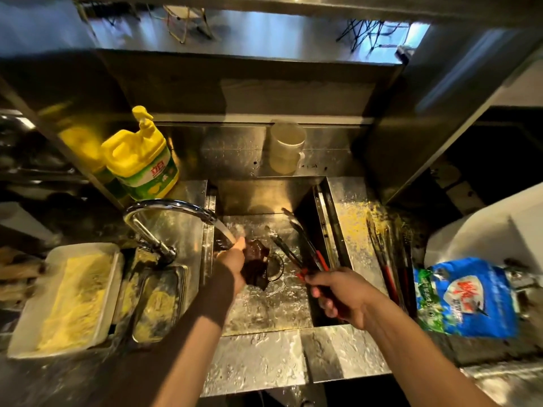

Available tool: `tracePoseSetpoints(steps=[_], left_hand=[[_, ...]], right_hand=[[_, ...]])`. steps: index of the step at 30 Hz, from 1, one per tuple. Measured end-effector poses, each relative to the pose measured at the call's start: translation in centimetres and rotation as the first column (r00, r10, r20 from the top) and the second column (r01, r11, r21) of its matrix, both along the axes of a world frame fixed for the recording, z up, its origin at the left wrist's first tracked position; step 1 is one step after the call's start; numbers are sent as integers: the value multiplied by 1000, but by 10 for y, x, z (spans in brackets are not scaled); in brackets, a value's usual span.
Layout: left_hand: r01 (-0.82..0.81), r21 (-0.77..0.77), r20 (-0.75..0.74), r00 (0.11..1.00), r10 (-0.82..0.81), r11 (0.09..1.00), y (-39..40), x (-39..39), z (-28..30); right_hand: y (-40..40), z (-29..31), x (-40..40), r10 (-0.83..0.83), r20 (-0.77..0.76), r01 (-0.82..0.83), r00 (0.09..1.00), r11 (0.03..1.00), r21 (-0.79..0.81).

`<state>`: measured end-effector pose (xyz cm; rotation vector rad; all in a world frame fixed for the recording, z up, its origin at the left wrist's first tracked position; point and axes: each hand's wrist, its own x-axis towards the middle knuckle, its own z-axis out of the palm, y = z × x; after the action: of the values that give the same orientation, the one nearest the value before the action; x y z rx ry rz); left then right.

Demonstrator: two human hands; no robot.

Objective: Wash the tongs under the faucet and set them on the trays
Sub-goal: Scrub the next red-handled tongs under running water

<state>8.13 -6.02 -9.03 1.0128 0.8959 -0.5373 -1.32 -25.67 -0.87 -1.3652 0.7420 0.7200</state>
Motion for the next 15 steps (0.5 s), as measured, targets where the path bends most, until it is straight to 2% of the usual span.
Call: tracePoseSetpoints(steps=[2,3,4,5,6,8,9,10,12,13,15], left_hand=[[49,-10,-3,999,-49,999,0,-7,1],[84,-2,-4,996,-84,996,-1,-10,0],[121,16,-4,993,-121,993,-2,-13,-1],[158,40,-6,987,-158,987,-3,-16,-2],[190,65,-4,982,-191,980,-5,-19,-4],[240,100,11,970,-243,966,-8,-23,-6],[262,111,22,964,-266,959,-11,-25,-7],[274,122,37,959,-280,954,-13,-27,-7],[294,159,60,950,-307,942,-26,-30,-3],[297,184,76,946,-315,937,-36,-31,-1],[295,211,118,939,-324,932,-54,-33,7]], right_hand=[[3,0,0,1,37,1,999,999,-39],[6,0,0,24,73,-15,997,993,-116],[8,0,1,85,122,-52,989,967,-250],[11,0,1,184,163,-98,969,897,-430],[13,0,1,316,164,-150,935,768,-623],[16,2,-1,522,37,-205,852,397,-895],[16,3,-2,558,-25,-198,829,251,-947],[15,3,-4,571,-38,-172,820,183,-968],[6,7,-10,560,10,-117,828,190,-975],[-2,12,-14,532,56,-99,845,258,-961],[-19,18,-19,438,157,-73,885,463,-883]])
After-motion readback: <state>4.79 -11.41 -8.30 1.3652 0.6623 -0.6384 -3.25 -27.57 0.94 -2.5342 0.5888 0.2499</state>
